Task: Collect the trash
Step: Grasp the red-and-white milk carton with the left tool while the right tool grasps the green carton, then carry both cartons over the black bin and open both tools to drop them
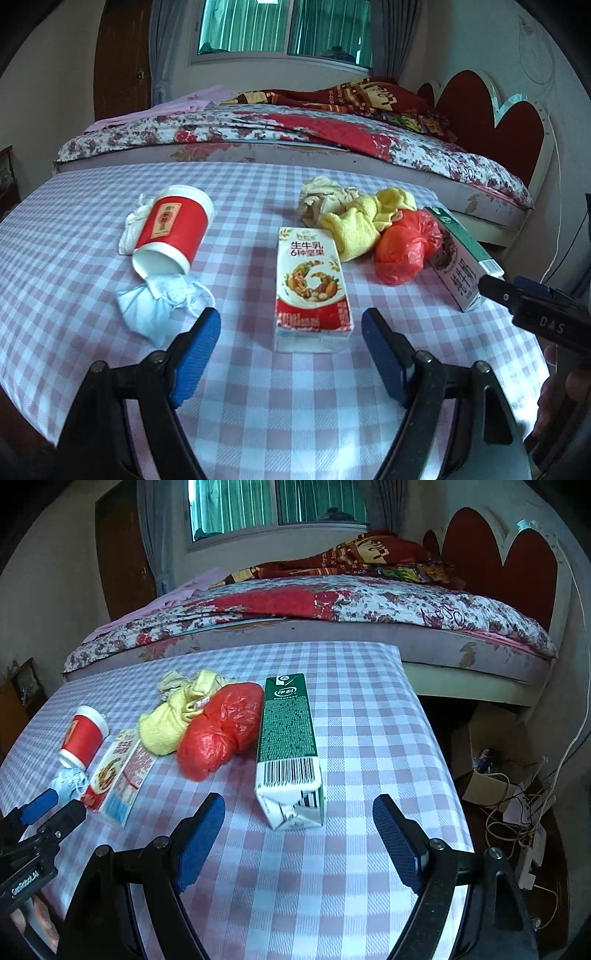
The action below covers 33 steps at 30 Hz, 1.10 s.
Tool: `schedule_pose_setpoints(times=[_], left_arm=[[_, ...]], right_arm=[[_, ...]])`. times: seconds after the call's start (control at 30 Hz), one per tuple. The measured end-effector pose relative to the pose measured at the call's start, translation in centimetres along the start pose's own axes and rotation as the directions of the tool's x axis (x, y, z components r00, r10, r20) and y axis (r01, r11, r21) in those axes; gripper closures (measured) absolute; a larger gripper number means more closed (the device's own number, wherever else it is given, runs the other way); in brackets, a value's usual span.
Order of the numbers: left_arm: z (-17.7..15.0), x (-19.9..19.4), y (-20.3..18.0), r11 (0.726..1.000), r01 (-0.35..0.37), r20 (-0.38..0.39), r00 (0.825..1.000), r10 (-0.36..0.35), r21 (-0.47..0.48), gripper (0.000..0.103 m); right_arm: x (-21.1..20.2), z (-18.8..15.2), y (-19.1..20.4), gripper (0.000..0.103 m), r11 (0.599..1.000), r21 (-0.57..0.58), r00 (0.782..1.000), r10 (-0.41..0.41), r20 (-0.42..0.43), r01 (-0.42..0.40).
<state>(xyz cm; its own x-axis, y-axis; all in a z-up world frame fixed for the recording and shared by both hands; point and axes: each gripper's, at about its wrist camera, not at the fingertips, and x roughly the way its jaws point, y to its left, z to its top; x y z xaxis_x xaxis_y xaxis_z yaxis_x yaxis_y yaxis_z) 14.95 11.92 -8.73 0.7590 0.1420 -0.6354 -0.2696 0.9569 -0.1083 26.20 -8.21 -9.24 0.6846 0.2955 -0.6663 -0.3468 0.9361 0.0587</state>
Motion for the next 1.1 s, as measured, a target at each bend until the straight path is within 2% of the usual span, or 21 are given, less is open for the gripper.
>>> schedule_pose_setpoints(times=[0.07,0.2,0.33,0.37,0.4,0.43,0.53,0.73,0.93,1.1], left_arm=[[0.3,0.4,-0.4,1.000,0.001,-0.004,1.000,-0.001,0.005,0.023],[0.7,1.7,-0.7,1.000,-0.013,-0.030,0.999,0.014,0.015,0.024],[0.8,2.6,-0.5,1.000,-0.014,-0.051,0.999,0.014,0.015,0.033],[0.8,2.8,-0.6,1.000,-0.010,-0.060,0.998,0.011,0.018,0.038],[0.8,3.1,-0.5,1.000,-0.007,-0.068,0.998,0.008,0.018,0.046],[0.8,3.3,-0.6,1.000,0.000,-0.078,0.997,0.001,0.019,0.050],[0.6,3.1,-0.7,0.999,0.022,-0.078,0.997,-0.018,0.041,0.051],[0.1,1.2,-1.1,0.997,0.043,-0.030,0.999,-0.042,0.058,0.051],[0.0,-1.2,-2.5,0.994,0.091,0.009,0.996,-0.092,0.058,0.051],[-0.3,-3.0,-5.3,0.985,0.147,0.034,0.988,-0.151,0.090,0.051]], right_arm=[[0.7,0.3,0.1,0.021,1.000,-0.002,1.000,-0.003,-0.006,0.003],[2.0,1.0,0.2,0.035,1.000,0.006,1.000,0.009,-0.028,-0.009],[2.6,1.3,0.3,0.036,1.000,0.004,0.999,0.015,-0.032,-0.015],[2.7,1.3,0.3,0.041,1.000,0.001,0.999,0.017,-0.035,-0.017],[2.9,1.3,0.4,0.052,1.000,-0.002,0.999,0.017,-0.041,-0.017],[3.0,1.2,0.4,0.059,1.000,-0.004,0.999,0.019,-0.048,-0.019],[2.7,0.9,0.4,0.059,0.999,-0.014,0.998,0.035,-0.043,-0.036],[0.5,0.0,0.1,0.061,0.998,-0.042,0.999,0.042,0.001,-0.042],[-3.2,-1.2,-2.3,0.062,0.999,-0.024,0.998,0.040,0.054,-0.039],[-6.6,-2.4,-4.8,0.062,1.000,-0.010,0.996,0.013,0.093,-0.013]])
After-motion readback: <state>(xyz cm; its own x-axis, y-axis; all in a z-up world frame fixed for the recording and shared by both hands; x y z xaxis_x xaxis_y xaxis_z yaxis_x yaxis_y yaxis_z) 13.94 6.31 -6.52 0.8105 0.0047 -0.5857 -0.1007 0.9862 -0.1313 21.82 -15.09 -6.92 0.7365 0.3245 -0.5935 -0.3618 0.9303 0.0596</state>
